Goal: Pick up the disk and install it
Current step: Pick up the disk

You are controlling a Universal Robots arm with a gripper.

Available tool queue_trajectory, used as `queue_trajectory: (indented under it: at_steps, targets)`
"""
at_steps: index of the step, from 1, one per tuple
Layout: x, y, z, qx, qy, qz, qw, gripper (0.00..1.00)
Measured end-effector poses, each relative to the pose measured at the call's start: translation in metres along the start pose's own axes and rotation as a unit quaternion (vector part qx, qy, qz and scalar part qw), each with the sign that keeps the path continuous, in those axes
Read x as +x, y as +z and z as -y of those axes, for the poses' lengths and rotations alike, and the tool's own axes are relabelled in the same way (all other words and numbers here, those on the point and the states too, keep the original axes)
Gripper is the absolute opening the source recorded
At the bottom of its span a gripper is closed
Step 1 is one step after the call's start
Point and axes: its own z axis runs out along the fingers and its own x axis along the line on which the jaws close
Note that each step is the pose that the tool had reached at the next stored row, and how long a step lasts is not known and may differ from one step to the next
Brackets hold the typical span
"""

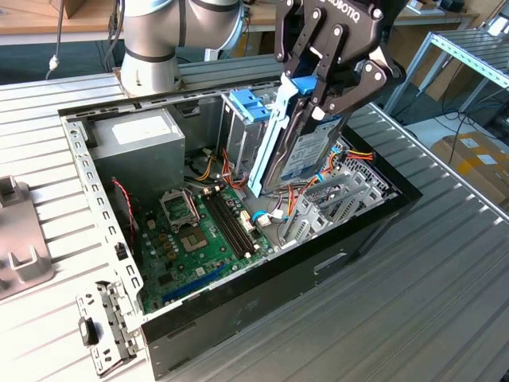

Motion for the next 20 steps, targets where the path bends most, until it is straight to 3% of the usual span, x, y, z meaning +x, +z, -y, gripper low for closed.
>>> queue_trajectory:
  at_steps: [20]
  targets:
    - [0.0169, -0.0003, 0.0012, 0.0000, 0.000, 0.0000, 1.00000, 0.37]
